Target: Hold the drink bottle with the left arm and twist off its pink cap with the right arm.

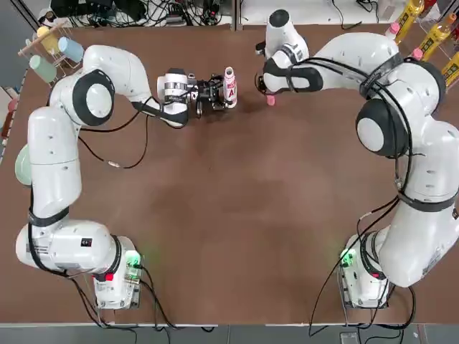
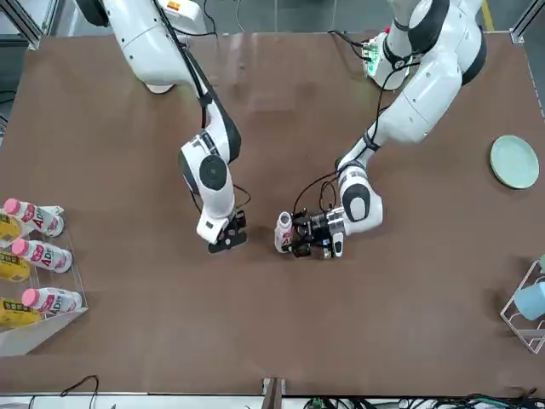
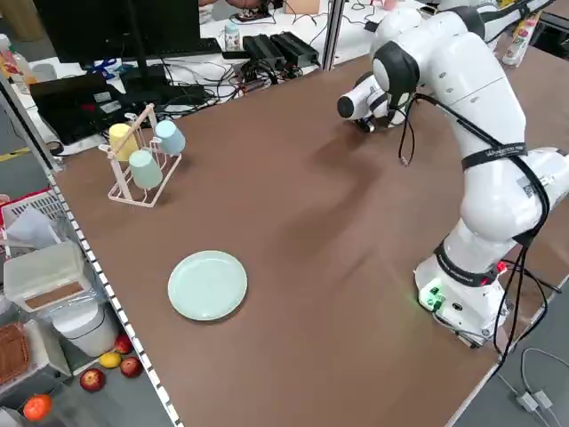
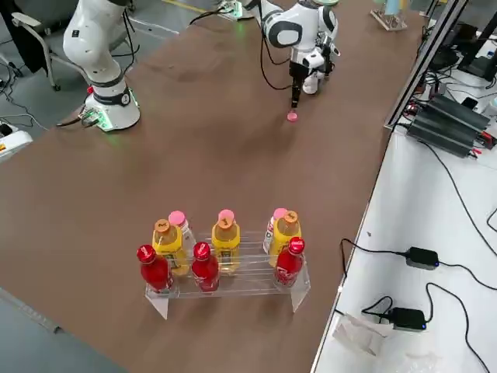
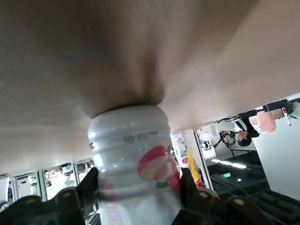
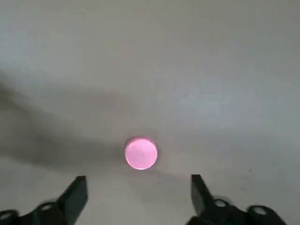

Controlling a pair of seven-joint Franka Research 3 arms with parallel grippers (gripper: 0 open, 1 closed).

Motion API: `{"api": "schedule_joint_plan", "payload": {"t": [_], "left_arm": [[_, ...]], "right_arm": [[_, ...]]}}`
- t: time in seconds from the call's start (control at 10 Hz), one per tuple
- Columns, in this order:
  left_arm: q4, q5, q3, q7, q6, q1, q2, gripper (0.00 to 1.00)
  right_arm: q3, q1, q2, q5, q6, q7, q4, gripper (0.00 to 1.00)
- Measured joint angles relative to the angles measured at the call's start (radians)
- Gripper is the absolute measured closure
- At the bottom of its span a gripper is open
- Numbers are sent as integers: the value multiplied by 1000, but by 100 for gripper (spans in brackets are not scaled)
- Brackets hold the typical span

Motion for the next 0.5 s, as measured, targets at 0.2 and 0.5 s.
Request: {"api": "schedule_joint_plan", "payload": {"t": [0.2,0.5], "left_arm": [[2,0,3,0,0,0,2,20],[3,0,6,0,0,-1,2,12]], "right_arm": [[0,-2,-49,2,-16,0,0,0],[-1,-31,-128,66,-18,0,5,0]]}}
